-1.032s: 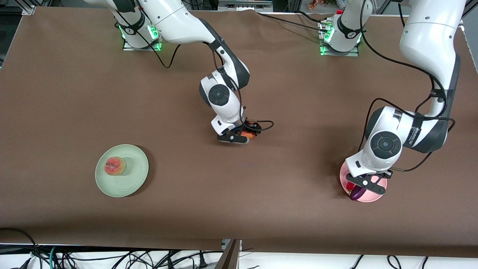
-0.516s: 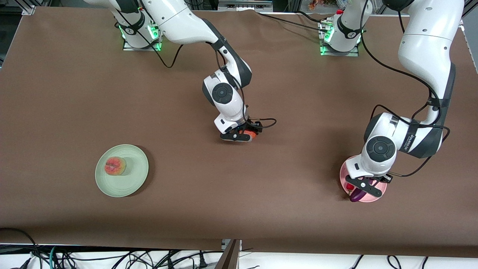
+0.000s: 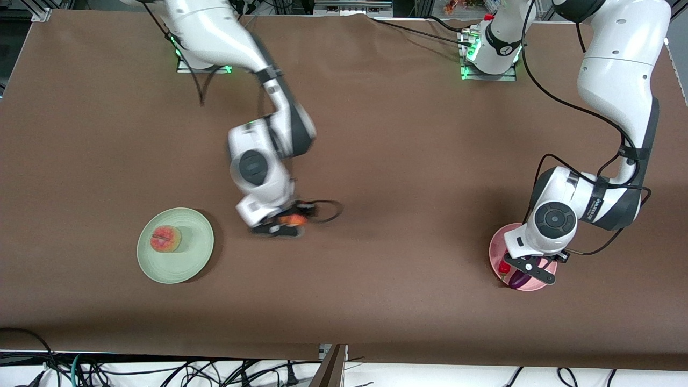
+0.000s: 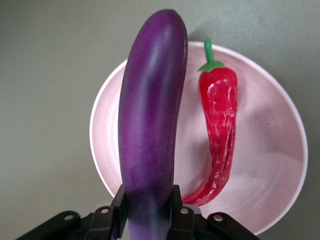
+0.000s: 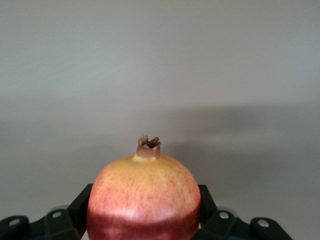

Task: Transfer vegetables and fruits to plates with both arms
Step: 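Lower the eggplant onto the pink plate while the right gripper carries the pomegranate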

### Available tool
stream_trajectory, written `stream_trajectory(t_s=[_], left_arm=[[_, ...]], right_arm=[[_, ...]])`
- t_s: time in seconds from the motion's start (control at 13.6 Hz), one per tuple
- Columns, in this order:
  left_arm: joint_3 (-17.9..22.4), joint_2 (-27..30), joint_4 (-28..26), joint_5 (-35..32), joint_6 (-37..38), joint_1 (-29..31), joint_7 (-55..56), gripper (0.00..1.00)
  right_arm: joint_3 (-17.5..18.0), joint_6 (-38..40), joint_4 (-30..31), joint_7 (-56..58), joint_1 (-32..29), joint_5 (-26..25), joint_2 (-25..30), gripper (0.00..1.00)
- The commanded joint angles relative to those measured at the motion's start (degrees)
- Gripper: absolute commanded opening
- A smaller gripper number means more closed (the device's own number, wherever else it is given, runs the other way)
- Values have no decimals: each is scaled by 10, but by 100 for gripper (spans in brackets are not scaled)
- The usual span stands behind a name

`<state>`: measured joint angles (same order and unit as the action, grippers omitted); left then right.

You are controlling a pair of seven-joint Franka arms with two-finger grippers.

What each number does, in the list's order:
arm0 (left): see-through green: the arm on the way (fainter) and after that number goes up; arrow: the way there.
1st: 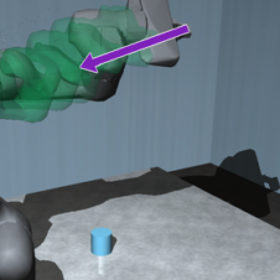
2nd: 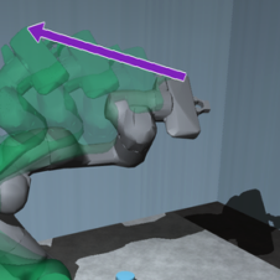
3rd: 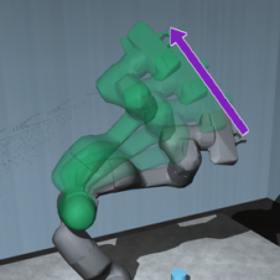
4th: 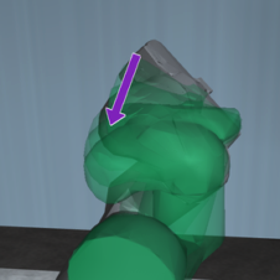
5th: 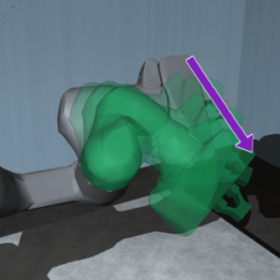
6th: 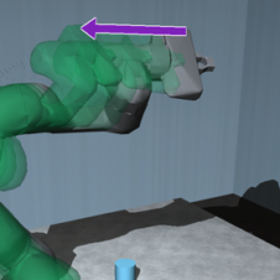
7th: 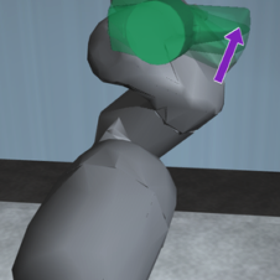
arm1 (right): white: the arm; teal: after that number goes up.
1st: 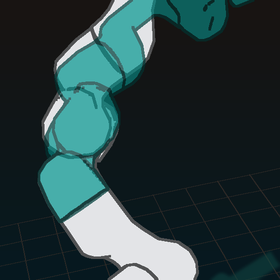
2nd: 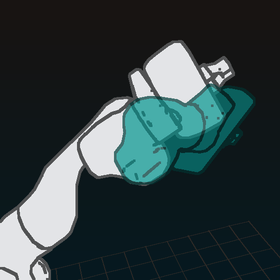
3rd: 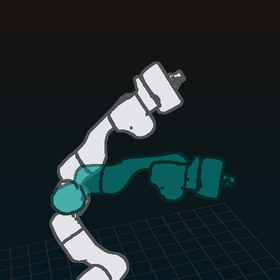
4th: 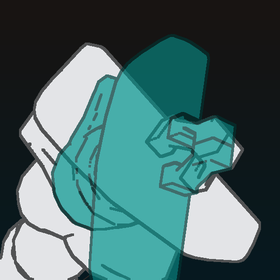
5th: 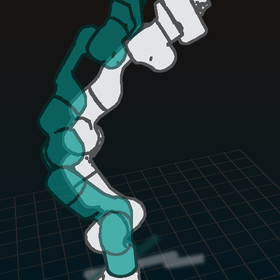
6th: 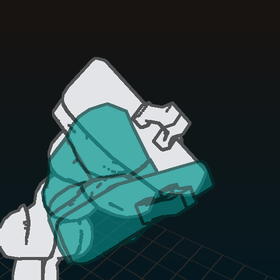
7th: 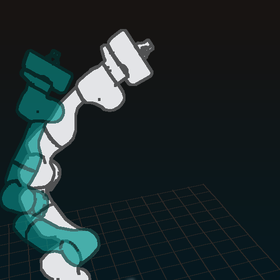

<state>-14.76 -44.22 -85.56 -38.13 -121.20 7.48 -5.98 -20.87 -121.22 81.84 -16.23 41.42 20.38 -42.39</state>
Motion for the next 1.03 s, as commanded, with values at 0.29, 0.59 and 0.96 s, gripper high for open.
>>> stream_trajectory(t_s=[0.29,0.59,0.96], left_arm=[[-15,24,17,-3,11,-4,-10,100],[-59,96,17,45,53,2,-9,100],[-60,190,22,215,103,-1,-7,100]], right_arm=[[-7,62,17,272,-182,-16,12,21],[-6,45,16,277,-195,-15,-15,21],[-3,11,16,270,-192,-9,-37,34]])
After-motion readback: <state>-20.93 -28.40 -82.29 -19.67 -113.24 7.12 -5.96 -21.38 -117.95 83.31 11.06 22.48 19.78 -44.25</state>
